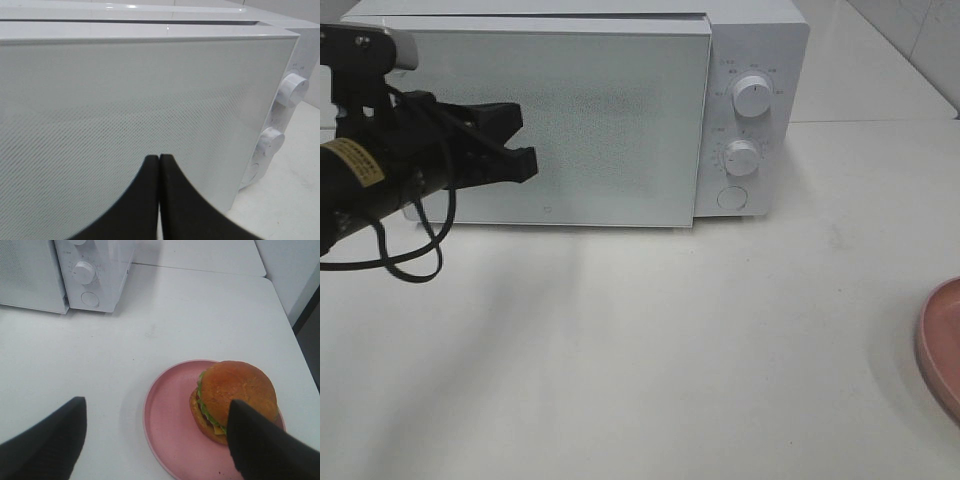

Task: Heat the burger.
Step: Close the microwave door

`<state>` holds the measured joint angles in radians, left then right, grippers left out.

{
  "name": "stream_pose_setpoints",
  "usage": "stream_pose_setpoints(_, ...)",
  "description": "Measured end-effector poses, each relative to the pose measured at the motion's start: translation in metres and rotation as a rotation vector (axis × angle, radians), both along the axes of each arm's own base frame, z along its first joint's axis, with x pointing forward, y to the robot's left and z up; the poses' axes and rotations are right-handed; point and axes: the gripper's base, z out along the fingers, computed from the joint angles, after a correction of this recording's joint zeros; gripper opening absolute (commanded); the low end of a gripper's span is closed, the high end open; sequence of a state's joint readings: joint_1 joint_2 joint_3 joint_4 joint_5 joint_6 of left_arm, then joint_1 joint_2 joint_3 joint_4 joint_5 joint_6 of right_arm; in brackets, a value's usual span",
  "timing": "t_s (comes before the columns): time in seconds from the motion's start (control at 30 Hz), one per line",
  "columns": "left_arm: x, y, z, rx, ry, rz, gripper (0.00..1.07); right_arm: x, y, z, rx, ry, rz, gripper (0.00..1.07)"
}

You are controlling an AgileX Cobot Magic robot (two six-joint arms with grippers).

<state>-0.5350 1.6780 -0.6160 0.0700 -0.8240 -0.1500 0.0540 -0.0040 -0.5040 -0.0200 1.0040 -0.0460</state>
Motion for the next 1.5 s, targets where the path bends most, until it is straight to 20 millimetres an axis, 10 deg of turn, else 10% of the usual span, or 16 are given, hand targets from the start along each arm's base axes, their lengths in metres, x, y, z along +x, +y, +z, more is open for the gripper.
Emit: stream_pose_setpoints(1.5,0.074,-0.134,0.005,0.006,-0.028,-0.17,0.0,0.0,0.0,0.0,0.0,0.0,0.0,0.76)
